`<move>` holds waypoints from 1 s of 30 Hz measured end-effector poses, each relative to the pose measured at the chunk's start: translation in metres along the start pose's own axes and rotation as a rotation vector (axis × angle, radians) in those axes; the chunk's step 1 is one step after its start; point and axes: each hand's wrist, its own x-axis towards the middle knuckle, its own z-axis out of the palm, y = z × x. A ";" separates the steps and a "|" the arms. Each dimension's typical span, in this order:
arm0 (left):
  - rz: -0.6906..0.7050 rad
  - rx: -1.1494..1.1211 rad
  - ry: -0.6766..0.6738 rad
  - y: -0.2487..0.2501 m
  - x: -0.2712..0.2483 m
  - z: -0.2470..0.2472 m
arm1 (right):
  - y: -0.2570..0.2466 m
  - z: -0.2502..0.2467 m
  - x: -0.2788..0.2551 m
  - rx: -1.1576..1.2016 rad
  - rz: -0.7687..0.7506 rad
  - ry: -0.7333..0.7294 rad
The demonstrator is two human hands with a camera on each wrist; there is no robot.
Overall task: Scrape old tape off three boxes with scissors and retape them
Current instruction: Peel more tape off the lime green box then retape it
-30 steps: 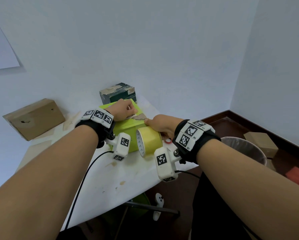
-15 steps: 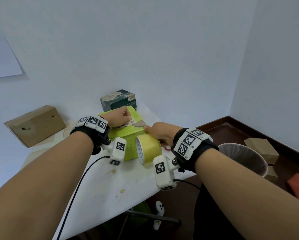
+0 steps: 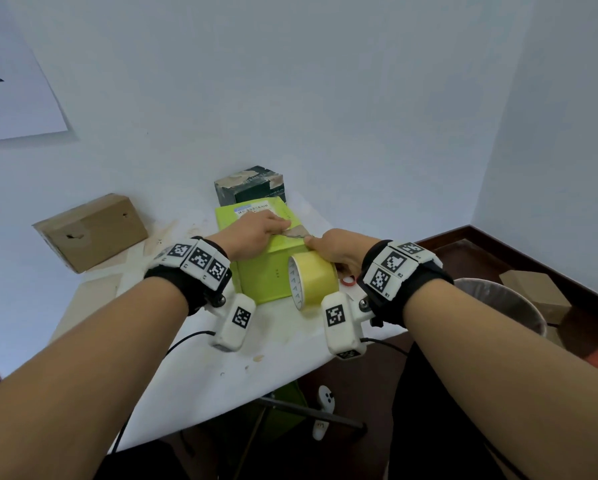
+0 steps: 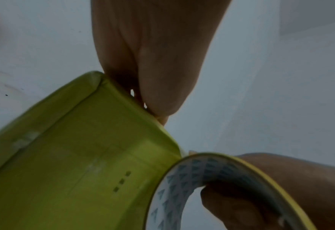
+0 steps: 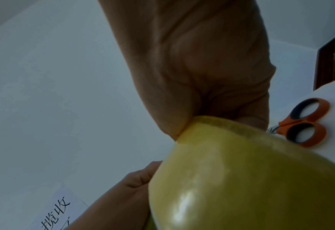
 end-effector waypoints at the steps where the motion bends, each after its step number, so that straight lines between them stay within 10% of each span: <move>1: 0.001 0.013 0.000 0.001 0.000 0.003 | 0.001 0.000 0.000 -0.002 0.004 0.004; 30: 0.121 0.013 -0.104 0.011 -0.027 0.004 | 0.002 0.003 0.002 0.024 0.039 0.019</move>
